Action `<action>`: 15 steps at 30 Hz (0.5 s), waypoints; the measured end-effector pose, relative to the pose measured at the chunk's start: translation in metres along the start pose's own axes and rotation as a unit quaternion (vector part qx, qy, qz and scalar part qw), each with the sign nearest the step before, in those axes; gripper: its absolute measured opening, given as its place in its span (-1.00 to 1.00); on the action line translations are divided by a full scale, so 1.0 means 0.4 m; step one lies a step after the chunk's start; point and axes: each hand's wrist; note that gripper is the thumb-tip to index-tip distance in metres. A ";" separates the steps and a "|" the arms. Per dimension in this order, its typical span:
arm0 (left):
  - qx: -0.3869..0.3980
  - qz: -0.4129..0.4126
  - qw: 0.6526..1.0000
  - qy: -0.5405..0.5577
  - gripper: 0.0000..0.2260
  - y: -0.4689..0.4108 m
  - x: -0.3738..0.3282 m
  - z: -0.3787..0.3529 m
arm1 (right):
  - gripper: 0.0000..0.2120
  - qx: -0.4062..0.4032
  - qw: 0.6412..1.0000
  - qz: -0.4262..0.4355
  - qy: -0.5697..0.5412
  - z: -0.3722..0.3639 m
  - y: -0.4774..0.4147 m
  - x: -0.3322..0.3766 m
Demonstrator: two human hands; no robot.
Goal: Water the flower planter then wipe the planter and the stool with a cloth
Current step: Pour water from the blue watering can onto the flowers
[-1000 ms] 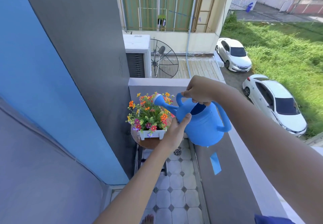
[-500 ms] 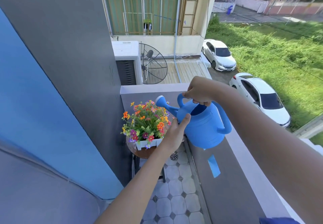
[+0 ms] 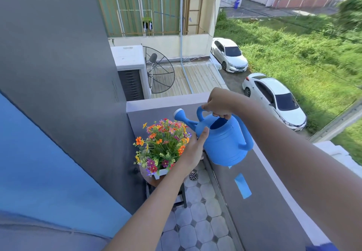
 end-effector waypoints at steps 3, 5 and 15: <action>-0.007 0.014 1.000 -0.005 -0.69 -0.012 -0.014 0.023 | -0.90 0.009 0.999 -0.035 0.007 -0.024 -0.043 0.003; -0.008 0.018 1.000 -0.009 -0.70 -0.021 -0.021 0.036 | -0.85 0.013 0.999 -0.043 0.000 -0.028 -0.067 0.013; -0.044 0.024 0.998 0.036 -0.85 -0.015 -0.018 0.099 | -0.64 0.057 0.998 0.022 0.011 -0.035 -0.113 0.100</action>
Point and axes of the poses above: each hand's wrist, its own y-axis away from the middle knuckle, its own z-axis out of the back of the hand, x = y × z, and after that the axes turned 7 degrees about z, right-handed
